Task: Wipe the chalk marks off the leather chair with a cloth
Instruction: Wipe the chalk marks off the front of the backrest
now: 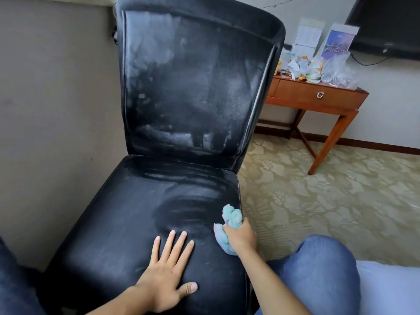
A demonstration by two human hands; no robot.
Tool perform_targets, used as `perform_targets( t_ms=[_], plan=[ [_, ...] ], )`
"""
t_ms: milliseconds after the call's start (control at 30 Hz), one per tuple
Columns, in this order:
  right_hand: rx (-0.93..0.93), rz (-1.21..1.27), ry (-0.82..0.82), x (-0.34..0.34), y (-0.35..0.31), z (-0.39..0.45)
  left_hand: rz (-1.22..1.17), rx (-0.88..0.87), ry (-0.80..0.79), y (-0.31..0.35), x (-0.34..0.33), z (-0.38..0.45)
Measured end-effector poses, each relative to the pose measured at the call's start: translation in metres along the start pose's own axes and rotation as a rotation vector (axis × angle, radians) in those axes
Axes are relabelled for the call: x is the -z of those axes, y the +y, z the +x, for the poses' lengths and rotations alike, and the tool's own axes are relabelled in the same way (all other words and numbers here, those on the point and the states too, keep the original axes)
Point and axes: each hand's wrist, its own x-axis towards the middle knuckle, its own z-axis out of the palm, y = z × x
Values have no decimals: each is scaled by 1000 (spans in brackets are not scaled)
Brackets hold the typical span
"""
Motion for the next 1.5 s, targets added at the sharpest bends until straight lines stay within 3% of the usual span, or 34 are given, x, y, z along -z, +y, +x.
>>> perform_targets(
  t_ms=[367, 533, 667, 800, 900, 1033, 1100, 1167, 1300, 1367, 1433, 1500],
  plan=[
    [2, 145, 27, -14, -10, -3, 3, -61, 26, -25, 2, 21],
    [-13, 14, 79, -27, -24, 1, -3, -118, -54, -57, 14, 42],
    [-34, -68, 154, -51, -31, -18, -92, -149, -1, -97, 20, 49],
    [-128, -221, 4, -66, -39, -49, -58, -86, -86, -131, 34, 51],
    [-152, -220, -143, -64, -41, -68, -125, 113, -215, -115, 42, 58],
    [40, -113, -305, -43, -33, -83, -117, 314, -239, -66, 49, 71],
    [178, -142, -194, -14, -30, -88, -130, 329, -258, -49, 50, 78],
    [365, -236, 45, 25, -32, -91, -112, 289, -243, -37, 48, 80],
    [891, -404, 770, 108, -65, -87, -82, 147, -139, -12, 39, 74],
    [994, -492, 1063, 130, -82, -76, -54, 99, -148, -6, 35, 69],
    [1022, -608, 1184, 124, -84, -71, -42, 74, -128, -12, 27, 66],
    [1036, -729, 1129, 97, -66, -65, -25, 57, -128, -22, 24, 65]
  ],
)
